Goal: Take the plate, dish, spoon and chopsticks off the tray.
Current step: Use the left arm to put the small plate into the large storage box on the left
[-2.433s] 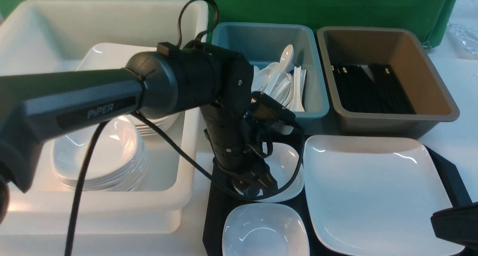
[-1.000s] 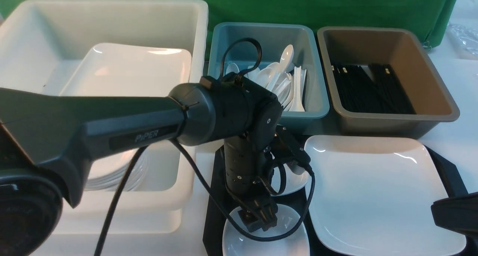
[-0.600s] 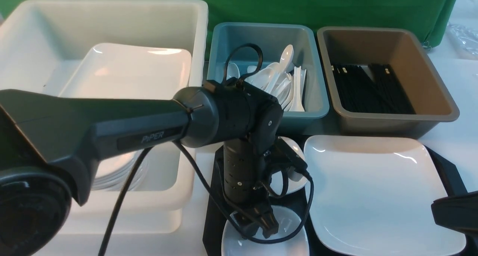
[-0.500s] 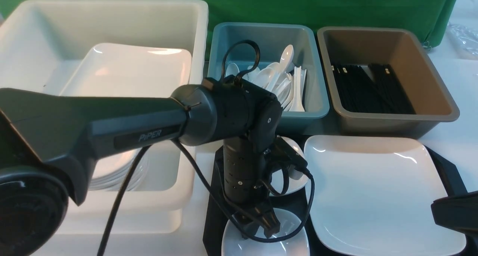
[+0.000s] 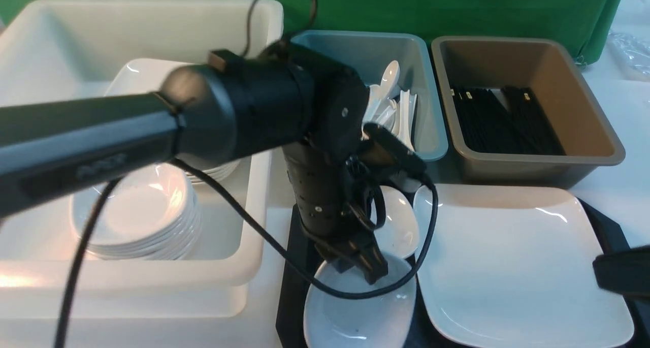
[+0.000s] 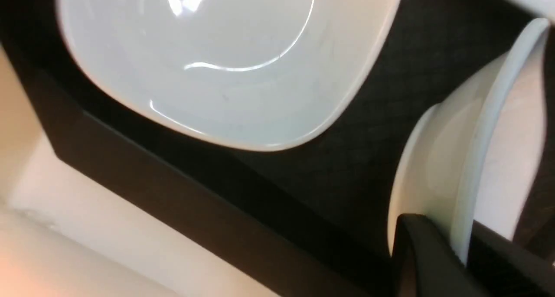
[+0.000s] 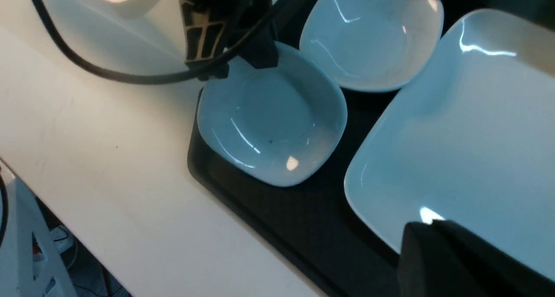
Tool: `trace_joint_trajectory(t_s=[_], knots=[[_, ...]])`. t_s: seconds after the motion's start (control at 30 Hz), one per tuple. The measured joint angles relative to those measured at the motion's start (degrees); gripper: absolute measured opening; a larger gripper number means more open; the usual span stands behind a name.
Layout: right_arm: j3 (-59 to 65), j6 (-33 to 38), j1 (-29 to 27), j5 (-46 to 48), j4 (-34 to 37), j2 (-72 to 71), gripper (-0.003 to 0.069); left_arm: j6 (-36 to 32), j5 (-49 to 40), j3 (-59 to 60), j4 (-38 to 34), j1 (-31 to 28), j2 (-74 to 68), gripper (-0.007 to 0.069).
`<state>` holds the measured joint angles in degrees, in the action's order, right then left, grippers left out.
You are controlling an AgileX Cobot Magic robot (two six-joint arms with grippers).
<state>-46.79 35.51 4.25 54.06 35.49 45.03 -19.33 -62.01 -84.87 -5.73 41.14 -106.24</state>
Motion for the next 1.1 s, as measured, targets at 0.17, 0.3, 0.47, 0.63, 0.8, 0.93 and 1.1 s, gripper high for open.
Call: trace_joint_trajectory(t_s=[0.17,0.3,0.47,0.63,0.8,0.93,1.1], knots=[[-4.08,0.00,0.00,1.23,0.00,0.00,0.0034,0.00,0.00,0.00,-2.11,0.00,1.96,0.0020],[-5.04,0.26,0.00,3.37,0.16,0.00,0.0034,1.31,-0.06,0.00,-2.93,0.00,3.25,0.0020],[-5.34,3.73,0.00,5.76,0.16,0.45,0.0026,4.14,-0.61,-1.85,-6.38,-1.65,6.17,0.0020],[-9.37,4.63,0.69,6.64,0.56,3.50,0.0025,4.34,-0.54,-5.81,-15.57,-9.04,10.71,0.0020],[-16.70,3.01,9.51,6.64,1.00,10.07,0.0024,2.65,-1.58,-6.29,-21.61,-22.28,16.55,0.0020],[-22.28,-2.25,21.83,3.30,-4.34,16.18,0.0024,-0.32,-3.48,-4.24,-27.23,-35.67,20.62,0.0020],[-28.44,-13.98,36.48,0.54,-21.47,24.18,0.0024,-4.00,-1.90,5.64,-35.19,-52.25,25.33,0.0020]])
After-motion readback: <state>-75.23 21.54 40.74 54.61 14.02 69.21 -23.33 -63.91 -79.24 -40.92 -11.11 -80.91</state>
